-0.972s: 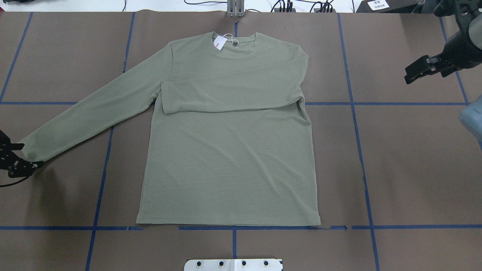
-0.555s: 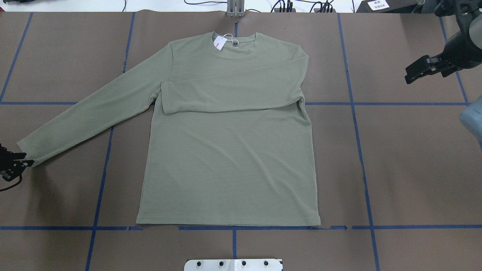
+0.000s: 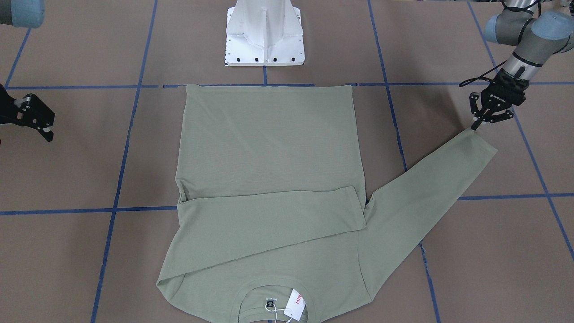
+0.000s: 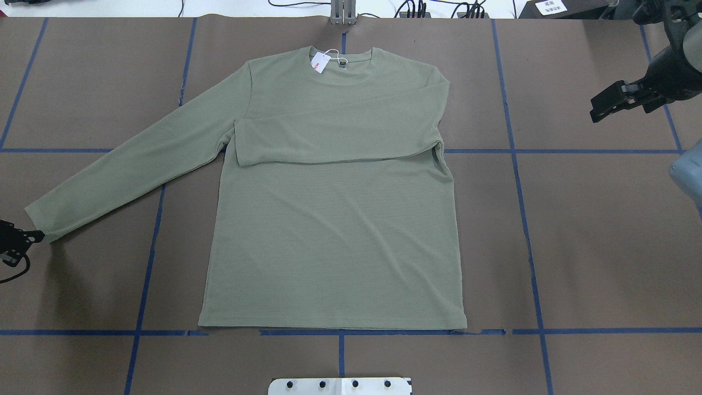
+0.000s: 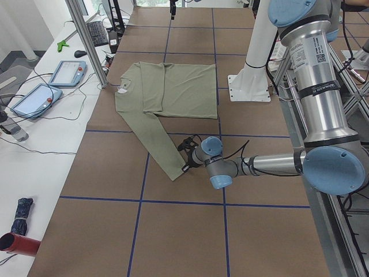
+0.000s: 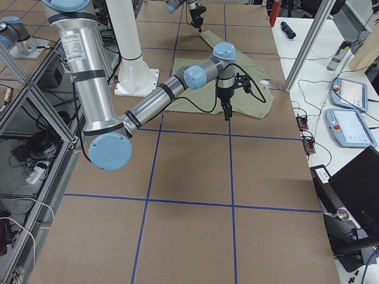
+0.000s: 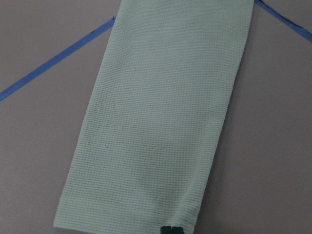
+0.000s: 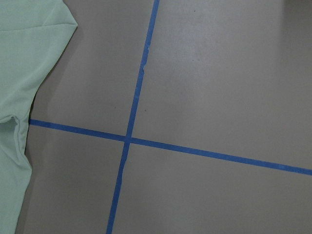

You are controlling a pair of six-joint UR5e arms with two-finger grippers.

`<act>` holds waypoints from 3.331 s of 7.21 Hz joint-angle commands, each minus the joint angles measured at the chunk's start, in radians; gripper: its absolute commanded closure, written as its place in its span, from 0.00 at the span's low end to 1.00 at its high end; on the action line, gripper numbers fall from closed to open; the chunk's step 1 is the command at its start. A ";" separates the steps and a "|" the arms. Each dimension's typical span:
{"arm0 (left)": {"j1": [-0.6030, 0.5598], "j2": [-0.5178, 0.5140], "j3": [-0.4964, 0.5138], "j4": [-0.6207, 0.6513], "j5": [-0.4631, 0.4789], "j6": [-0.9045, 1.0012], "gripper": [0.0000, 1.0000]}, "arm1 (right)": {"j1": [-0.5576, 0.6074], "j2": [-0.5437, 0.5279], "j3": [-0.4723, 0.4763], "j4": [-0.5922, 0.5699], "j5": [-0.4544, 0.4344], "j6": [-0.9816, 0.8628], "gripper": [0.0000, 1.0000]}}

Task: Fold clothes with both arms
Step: 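Grasp the sleeve cuff nearest the left gripper, then fold the held sleeve across the shirt body toward the opposite shoulder, release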

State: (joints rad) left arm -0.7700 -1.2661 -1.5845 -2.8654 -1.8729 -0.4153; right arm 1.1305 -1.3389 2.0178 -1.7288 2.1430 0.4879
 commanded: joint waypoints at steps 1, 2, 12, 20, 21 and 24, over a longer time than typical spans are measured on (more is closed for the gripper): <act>0.005 -0.001 0.000 0.000 0.000 0.000 0.85 | 0.000 0.000 -0.001 0.000 0.000 0.001 0.00; 0.005 -0.001 0.001 0.001 0.000 0.000 0.62 | 0.000 0.000 -0.002 0.000 0.000 0.001 0.00; 0.029 -0.007 0.020 0.000 0.049 0.000 1.00 | 0.000 -0.005 -0.001 0.000 0.000 0.001 0.00; -0.258 -0.379 -0.029 0.162 -0.170 -0.195 1.00 | 0.224 -0.256 -0.100 -0.005 0.008 -0.478 0.00; -0.258 -0.507 -0.029 0.286 -0.163 -0.279 1.00 | 0.257 -0.273 -0.099 -0.003 0.011 -0.480 0.00; -0.168 -0.870 -0.020 0.672 -0.076 -0.509 1.00 | 0.261 -0.266 -0.099 -0.003 0.009 -0.477 0.00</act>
State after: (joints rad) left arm -0.9953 -1.9941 -1.6124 -2.3440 -1.9946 -0.8457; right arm 1.3894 -1.6062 1.9197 -1.7320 2.1519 0.0101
